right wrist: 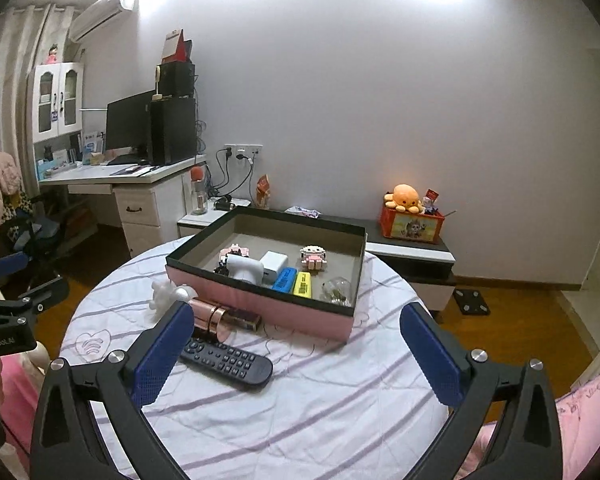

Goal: Organize rigid objects
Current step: 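Withdraw both open tools from the box, then reach the right tool to the black remote and close on it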

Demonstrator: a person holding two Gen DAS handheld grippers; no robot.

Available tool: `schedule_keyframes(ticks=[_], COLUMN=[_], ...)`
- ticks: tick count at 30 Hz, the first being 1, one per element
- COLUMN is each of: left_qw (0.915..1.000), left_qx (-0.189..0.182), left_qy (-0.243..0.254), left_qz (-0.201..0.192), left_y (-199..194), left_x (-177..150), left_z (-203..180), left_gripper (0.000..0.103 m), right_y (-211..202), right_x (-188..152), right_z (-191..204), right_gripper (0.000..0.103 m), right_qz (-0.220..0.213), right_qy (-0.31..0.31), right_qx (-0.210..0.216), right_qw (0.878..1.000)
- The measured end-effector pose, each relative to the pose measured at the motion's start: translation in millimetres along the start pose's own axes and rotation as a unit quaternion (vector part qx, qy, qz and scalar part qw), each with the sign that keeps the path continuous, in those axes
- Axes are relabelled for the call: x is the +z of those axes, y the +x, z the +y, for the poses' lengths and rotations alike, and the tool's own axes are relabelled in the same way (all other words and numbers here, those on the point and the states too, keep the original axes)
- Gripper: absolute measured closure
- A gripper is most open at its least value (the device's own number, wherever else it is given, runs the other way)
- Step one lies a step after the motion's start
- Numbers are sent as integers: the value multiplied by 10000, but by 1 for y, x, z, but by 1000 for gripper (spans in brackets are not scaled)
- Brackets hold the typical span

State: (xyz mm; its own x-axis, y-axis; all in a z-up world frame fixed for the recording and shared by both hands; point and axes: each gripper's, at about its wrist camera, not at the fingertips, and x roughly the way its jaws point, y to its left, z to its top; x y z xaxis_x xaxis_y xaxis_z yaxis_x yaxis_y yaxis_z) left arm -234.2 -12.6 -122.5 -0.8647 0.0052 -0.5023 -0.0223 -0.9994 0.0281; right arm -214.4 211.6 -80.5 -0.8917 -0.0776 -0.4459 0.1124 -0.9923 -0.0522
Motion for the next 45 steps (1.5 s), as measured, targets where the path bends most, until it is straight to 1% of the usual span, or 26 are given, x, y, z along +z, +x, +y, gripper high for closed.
schedule_keyframes(ticks=[7, 14, 19, 23, 27, 29, 31, 34, 37, 39, 42, 43, 45], left_qw=[9998, 9993, 9987, 9974, 9959, 9954, 9944, 9929, 9922, 9918, 9913, 9911, 9907], left_qx=[-80, -96, -105, -95, -124, -163, -212, -186, -175, -170, -190, -195, -211], left_qy=[161, 319, 362, 425, 439, 453, 492, 544, 508, 483, 496, 506, 534], left_qz=[7, 154, 352, 578, 782, 830, 907, 1040, 1122, 1170, 1208, 1214, 1235], left_y=[-12, -8, 5, 20, 36, 41, 48, 59, 68, 73, 77, 78, 78], left_x=[-5, -12, -20, -29, -37, -40, -43, -47, -49, -50, -51, -51, -52], left_z=[-3, -8, -8, -9, -11, -12, -14, -15, -15, -14, -16, -16, -19], left_gripper=[0, 0, 0, 0, 0, 0, 0, 0, 0, 0, 0, 0, 0], right_y=[-9, 1, 26, 54, 85, 102, 115, 135, 153, 161, 167, 169, 170], right_x=[-6, -17, -31, -46, -56, -60, -62, -63, -64, -64, -62, -62, -63], right_z=[11, 17, 22, 24, 27, 26, 25, 31, 42, 49, 59, 60, 60], right_gripper=[0, 0, 0, 0, 0, 0, 0, 0, 0, 0, 0, 0, 3], right_qz=[102, 346, 739, 1093, 1380, 1534, 1562, 1681, 1885, 2009, 2025, 2053, 2139], right_qy=[-61, -70, -108, -78, -168, -94, -11, -249, -588, -784, -1085, -1081, -927], right_qx=[45, 124, 252, 461, 790, 1007, 1097, 1180, 1387, 1428, 1436, 1467, 1627], right_qw=[9999, 9993, 9969, 9929, 9871, 9830, 9816, 9784, 9704, 9660, 9626, 9616, 9587])
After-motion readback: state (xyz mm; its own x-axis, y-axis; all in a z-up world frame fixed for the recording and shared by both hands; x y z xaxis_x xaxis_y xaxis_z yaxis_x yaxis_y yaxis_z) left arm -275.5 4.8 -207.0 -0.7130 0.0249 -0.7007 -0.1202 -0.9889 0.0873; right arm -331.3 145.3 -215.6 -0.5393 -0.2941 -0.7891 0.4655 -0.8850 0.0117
